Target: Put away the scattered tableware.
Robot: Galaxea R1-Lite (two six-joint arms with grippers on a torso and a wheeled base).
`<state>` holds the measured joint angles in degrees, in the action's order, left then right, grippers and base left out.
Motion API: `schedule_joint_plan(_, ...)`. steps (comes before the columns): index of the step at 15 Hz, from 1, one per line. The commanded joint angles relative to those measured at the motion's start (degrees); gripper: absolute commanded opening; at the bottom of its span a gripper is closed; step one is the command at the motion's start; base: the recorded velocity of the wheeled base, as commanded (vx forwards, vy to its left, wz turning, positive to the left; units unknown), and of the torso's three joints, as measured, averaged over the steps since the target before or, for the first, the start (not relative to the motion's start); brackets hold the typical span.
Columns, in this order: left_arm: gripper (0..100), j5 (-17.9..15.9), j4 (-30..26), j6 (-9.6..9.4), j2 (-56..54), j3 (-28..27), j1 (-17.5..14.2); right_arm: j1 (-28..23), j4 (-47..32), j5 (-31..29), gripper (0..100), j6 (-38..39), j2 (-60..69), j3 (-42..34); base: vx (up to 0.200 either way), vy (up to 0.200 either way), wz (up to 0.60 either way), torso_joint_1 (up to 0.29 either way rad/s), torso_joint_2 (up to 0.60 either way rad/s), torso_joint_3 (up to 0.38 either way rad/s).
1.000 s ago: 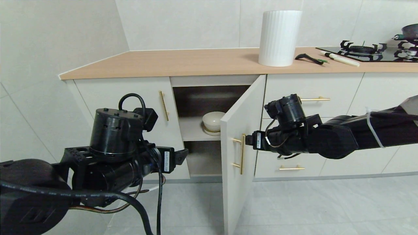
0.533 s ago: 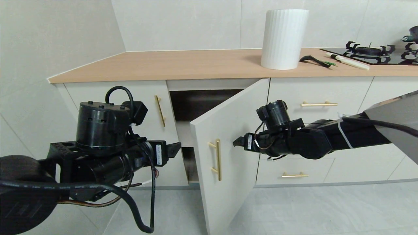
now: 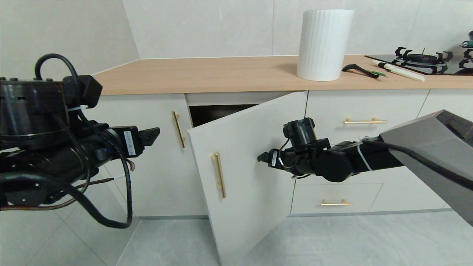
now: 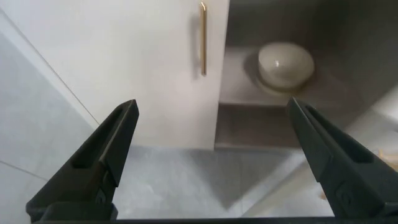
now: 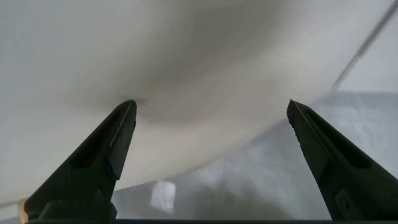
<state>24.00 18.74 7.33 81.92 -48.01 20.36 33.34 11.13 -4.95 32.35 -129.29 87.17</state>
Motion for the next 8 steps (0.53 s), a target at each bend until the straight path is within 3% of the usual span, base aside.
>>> schedule_joint_plan(1,100,-0.01,-0.28,-0.12,-3.70,-0.25,-0.50,0.06,1.53,-1.64,100,1.84,-3.33,3.26,0.000,0.000,0.00,0.000,0.00,0.000)
schedule_joint_plan(4,100,-0.27,-0.46,-0.12,-3.96,-0.16,0.03,-0.12,7.77,-7.62,100,7.02,-7.99,9.59,0.000,0.000,0.00,0.000,0.00,0.000)
schedule_joint_plan(8,100,-0.36,-0.54,-0.12,-3.70,0.28,1.88,-1.00,8.12,-8.67,100,11.59,-10.19,14.51,0.000,0.000,0.00,0.000,0.00,0.000)
